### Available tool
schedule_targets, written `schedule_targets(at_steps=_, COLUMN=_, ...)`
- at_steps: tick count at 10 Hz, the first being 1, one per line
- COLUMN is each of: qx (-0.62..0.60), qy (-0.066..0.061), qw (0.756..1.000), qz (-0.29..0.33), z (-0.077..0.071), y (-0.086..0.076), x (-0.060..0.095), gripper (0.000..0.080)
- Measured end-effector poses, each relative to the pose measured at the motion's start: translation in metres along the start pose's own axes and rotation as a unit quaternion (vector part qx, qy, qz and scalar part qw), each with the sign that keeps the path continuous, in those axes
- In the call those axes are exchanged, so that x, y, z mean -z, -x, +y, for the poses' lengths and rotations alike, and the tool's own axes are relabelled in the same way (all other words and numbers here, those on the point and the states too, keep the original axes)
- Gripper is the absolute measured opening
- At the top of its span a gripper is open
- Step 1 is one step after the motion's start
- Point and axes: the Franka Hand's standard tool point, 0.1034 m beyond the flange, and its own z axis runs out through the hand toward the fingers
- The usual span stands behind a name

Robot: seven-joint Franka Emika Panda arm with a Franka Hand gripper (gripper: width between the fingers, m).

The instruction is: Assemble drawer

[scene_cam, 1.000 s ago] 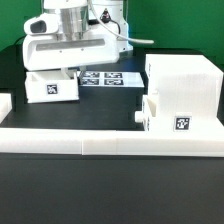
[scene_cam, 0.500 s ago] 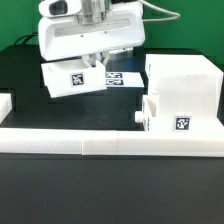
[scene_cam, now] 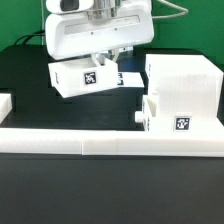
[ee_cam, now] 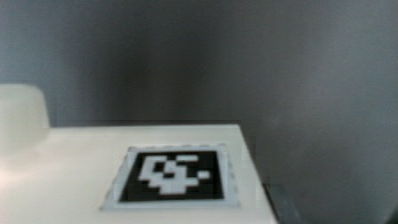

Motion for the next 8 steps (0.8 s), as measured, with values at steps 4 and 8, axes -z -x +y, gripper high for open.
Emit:
schedule_targets(at_steps=4, qx=0.215, qy=0.001, qw=0.976, qz=-0.018, z=0.009, y=-0.012, x=-0.006, gripper=0.0045)
schedule_targets(at_steps=8, qx=0.376, qy=0.002, qw=0.926, qz=-0.028, z=0.012, y=-0.009, x=-0.008, gripper=0.0045)
